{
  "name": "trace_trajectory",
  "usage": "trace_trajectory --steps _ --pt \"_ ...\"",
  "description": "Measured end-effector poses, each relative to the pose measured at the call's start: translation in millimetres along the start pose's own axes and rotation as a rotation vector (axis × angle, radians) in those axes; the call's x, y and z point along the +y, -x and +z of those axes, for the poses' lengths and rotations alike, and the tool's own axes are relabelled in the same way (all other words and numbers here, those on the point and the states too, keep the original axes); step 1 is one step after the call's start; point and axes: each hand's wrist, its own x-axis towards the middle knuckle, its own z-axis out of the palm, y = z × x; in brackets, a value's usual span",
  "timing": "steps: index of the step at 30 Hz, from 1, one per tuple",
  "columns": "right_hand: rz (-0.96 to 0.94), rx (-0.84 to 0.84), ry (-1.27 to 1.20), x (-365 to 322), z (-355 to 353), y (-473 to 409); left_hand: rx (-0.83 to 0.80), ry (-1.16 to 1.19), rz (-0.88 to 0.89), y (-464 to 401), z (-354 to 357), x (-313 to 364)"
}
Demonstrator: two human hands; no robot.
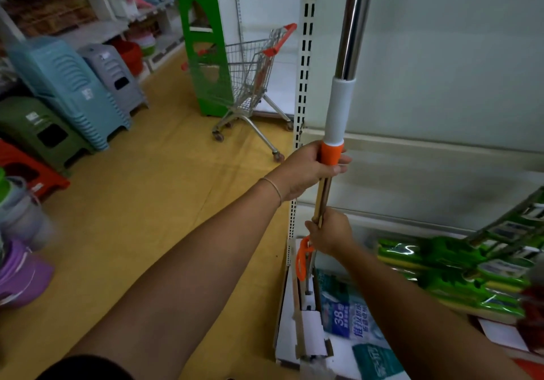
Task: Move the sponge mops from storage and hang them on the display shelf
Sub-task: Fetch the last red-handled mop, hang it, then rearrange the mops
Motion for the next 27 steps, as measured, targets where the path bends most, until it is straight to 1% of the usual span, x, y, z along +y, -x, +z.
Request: trace_trajectory --steps 3,7,9,11,12,16,19,23,25,27 --pt "0.022 -0.055 -0.018 3 0 3 -0.119 0.158 -0.007 0 -6 4" --pt "0.013 -0.146 -0.018 4 -4 3 -0.269 0.262 -0.023 -6 -10 15" --pt "-0.023 -0.195 0.011 3 -5 3 -0.265 0.253 -0.044 -8 -9 21" --pt "-0.041 -0.212 -0.026 1 -1 4 -0.192 0.177 -0.029 -9 -4 23" --pt "-0.024 -0.206 -0.092 0 4 5 -0.143 0.140 -0.013 -11 -1 21" --pt "0.109 -0.122 -0.483 -5 26 12 0.033 0.131 0.039 -14 10 16" --pt "0.136 -0.058 -0.659 -10 40 15 0.155 0.118 0.041 -14 12 15" --pt "0.224 -0.019 -0.783 -26 44 12 0.381 0.076 0.032 -14 18 12" --pt "0.245 -0.047 -0.816 -31 43 6 0.487 0.051 0.029 -14 20 10" --pt "0.239 -0.100 -0.794 -33 42 0 0.580 0.006 0.036 -16 21 8"
